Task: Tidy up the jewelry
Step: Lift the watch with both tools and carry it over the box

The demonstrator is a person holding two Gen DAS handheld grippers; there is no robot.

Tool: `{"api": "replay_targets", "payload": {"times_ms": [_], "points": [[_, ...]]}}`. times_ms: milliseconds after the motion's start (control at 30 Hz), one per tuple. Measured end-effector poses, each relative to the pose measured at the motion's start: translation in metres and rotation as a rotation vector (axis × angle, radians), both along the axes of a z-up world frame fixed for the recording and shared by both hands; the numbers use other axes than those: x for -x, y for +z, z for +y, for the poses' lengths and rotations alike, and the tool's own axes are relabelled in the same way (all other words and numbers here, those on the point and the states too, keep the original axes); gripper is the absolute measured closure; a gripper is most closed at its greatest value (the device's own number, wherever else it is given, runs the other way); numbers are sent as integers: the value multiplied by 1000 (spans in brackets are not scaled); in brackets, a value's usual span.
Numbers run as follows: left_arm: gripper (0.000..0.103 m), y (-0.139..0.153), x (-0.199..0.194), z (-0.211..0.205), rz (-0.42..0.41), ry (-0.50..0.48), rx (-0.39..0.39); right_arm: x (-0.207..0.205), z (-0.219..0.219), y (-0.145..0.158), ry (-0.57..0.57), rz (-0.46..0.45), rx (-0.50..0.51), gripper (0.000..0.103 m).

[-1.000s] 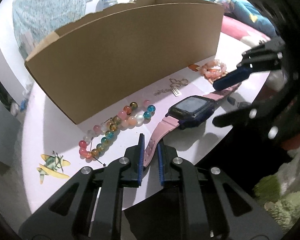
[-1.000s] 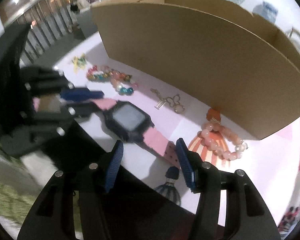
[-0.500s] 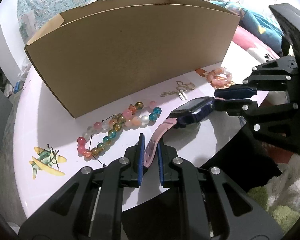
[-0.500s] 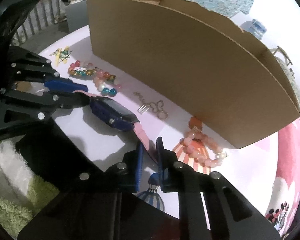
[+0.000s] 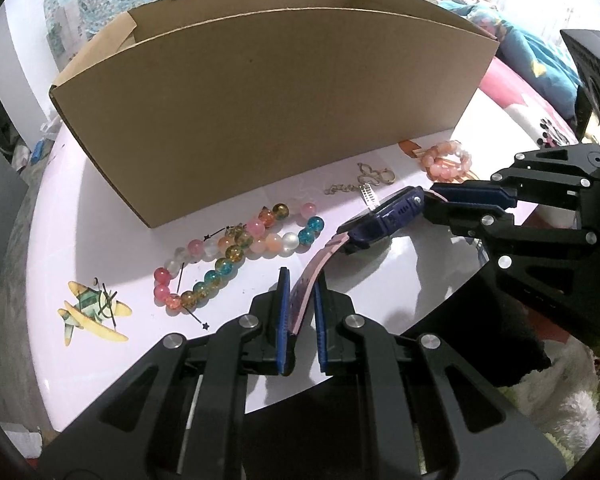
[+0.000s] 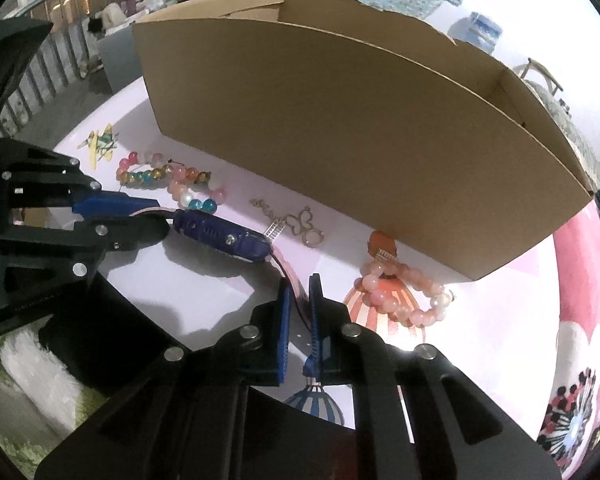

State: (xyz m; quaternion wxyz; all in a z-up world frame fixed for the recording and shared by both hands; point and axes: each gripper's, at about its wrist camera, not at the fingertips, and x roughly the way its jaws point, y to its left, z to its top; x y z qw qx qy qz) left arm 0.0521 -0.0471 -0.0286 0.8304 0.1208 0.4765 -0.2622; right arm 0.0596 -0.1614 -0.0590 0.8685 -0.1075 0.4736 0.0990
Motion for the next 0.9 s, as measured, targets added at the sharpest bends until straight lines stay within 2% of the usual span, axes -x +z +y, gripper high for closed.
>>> {"api": "replay_targets", "payload": {"times_ms": [467,900], "points": [[97,8,8,-6,-31,2,-14,8,-5,0,0,-28,-20,97],[100,23,23,-9,-103,9,-27,33,-2,14,-8,-107,-24,98]]}}
